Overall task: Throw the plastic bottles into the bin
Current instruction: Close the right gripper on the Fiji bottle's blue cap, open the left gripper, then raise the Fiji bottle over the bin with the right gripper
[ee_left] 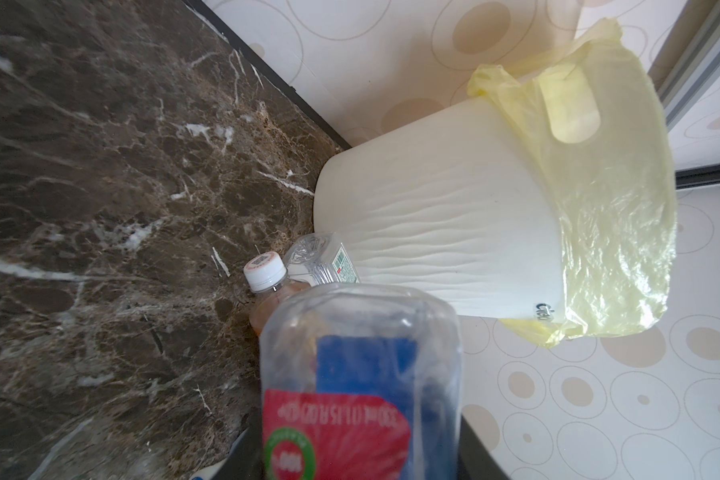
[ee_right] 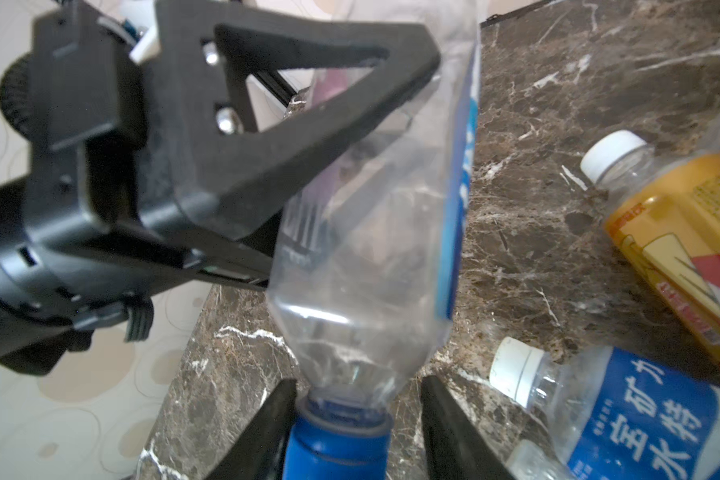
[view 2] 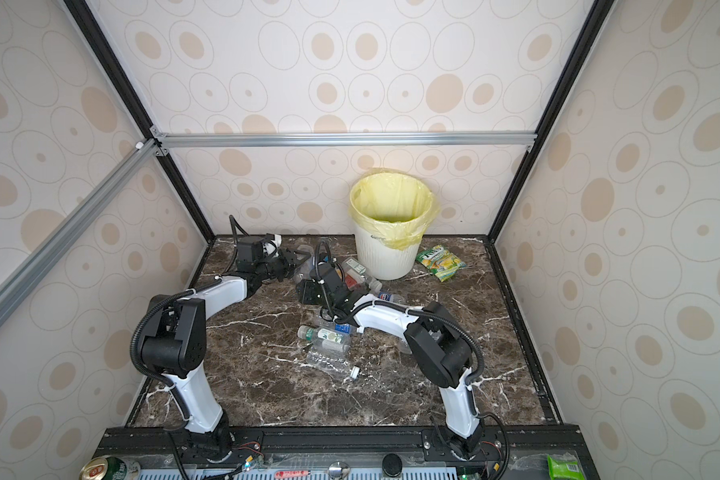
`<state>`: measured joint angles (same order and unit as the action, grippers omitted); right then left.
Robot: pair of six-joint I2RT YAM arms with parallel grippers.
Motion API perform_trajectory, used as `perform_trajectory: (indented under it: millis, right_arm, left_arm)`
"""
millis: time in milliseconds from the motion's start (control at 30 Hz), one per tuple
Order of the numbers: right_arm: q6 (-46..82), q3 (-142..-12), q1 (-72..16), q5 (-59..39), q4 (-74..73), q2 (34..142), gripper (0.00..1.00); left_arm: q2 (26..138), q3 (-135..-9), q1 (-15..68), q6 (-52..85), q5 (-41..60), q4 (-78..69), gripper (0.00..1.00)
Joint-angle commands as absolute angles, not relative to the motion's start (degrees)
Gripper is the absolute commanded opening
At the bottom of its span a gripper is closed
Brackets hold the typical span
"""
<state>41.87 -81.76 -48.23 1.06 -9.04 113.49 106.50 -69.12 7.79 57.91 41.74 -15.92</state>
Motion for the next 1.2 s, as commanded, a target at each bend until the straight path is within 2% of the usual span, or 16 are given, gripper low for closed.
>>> perform_trajectory:
  millis: [0,400,667,900,1167]
  right_arm:
    - [42.4,-82.7,-48.6,1.3,-9.1,114.4,0.43]
    - [41.8,-83.0,-48.7,2.3,-7.3,113.8,0.20]
    - [40.3,-83.8,-48.6,4.5,-2.5,112.4,0.14]
    - [39.5,-83.4,-48.6,4.9,-1.6,111.3,0.13]
    - [35.3,-87.8,-48.5,8.9,7.5,109.0,0.13]
  left_arm:
    - [104.8,-69.3,7.9,58.7,42.7,-18.7,0.48]
    - [105.3,-69.1,7.5,58.4,42.2,-17.9,0.59]
    - [105.3,-68.0,7.0,60.3,42.8,-20.3,0.72]
    - [104.7,-68.0,7.0,59.4,42.3,-19.8,0.81]
    - [102.6,-68.7,5.9,58.1,42.1,-18.9,0.98]
